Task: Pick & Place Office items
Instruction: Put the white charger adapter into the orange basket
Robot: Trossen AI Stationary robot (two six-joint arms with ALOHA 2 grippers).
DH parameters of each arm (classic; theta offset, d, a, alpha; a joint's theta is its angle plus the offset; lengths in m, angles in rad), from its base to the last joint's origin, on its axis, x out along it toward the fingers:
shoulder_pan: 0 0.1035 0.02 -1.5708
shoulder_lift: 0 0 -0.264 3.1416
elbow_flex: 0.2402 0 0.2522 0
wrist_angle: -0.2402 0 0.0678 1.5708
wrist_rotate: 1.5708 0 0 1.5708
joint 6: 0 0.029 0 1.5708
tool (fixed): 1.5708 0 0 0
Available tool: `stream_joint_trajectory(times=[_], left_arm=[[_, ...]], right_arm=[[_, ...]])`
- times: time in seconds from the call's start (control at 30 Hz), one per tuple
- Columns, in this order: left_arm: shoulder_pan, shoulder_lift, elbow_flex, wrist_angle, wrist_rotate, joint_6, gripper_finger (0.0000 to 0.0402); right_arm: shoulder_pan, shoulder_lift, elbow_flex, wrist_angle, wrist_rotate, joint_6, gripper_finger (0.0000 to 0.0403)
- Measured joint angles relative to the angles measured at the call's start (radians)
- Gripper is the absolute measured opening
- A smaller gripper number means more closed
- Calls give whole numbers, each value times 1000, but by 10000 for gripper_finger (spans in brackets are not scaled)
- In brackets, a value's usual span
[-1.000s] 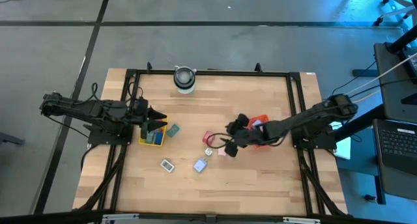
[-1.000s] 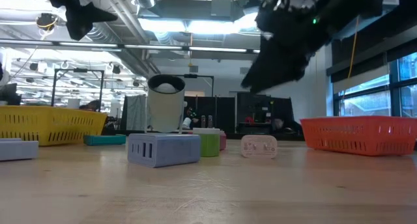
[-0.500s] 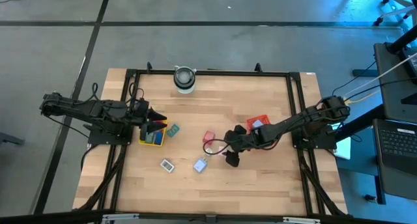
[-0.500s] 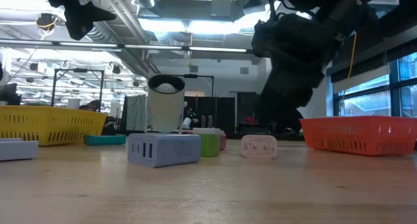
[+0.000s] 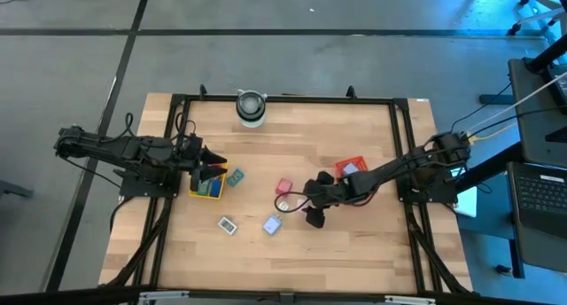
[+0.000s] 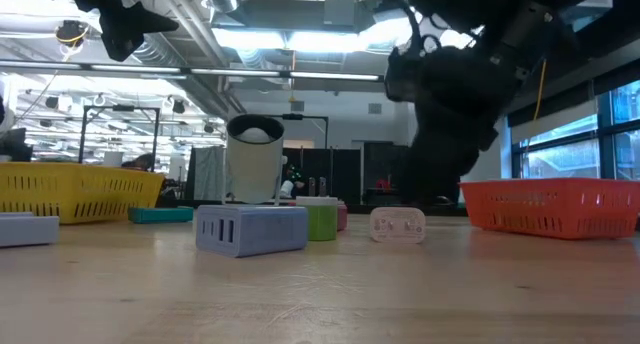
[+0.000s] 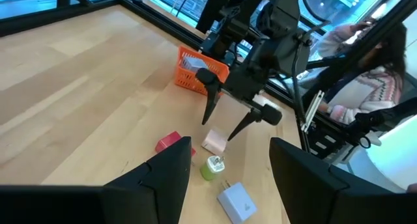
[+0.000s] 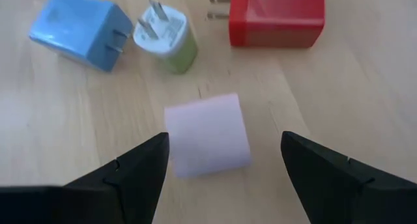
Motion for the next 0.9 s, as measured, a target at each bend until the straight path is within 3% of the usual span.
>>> stream_joint_trajectory(times=[0.9], left_arm=[[0, 0, 0, 0, 14, 0, 203]], right_arm=[[2, 48, -1, 35, -24, 27, 297]])
